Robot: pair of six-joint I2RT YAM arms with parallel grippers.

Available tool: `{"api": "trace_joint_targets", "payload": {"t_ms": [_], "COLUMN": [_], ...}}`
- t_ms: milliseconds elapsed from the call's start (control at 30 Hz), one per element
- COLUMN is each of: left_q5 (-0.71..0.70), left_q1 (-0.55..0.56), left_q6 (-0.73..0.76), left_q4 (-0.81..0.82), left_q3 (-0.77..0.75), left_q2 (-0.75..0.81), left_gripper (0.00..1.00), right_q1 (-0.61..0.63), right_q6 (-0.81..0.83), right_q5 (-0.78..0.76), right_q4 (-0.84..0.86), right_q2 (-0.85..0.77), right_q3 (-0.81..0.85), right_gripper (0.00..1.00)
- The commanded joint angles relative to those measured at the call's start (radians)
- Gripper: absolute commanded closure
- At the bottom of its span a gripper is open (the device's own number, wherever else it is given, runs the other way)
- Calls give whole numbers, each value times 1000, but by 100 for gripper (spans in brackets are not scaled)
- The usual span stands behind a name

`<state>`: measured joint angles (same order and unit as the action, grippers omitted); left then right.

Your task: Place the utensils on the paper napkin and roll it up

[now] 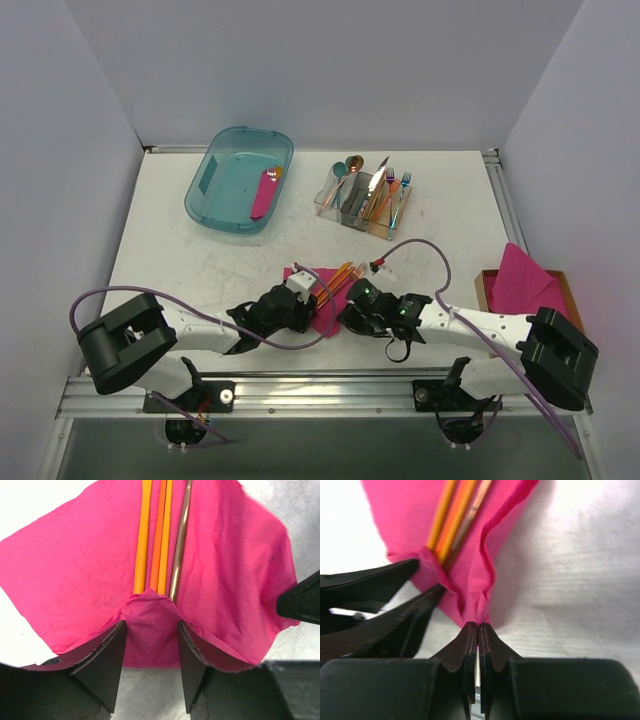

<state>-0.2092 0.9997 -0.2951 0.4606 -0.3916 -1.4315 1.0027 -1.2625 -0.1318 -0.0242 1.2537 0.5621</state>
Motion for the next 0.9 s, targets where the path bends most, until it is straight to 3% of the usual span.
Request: {"api": "trace_joint_targets", "payload": {"t_ms": [0,467,767,867], "left_q5": [-1,-1,1,1], "left_q1": [4,4,5,5], "left_q6": [4,2,11,14], "left_q4": [-13,-4,-14,-13], "left_q3": [-16,-15,-24,-23], "left_q2": [25,16,20,16], "left_gripper": [46,46,46,45], "right_q1": [-13,-90,-30,8], "right_q6": [78,153,23,-8], "right_q5": [-15,87,118,107], "right_q4": [87,176,159,144], "right_q2": [-49,-68,-114,-135], "right_q3": [36,27,-94,-110], "right_gripper": [100,98,98,94]}}
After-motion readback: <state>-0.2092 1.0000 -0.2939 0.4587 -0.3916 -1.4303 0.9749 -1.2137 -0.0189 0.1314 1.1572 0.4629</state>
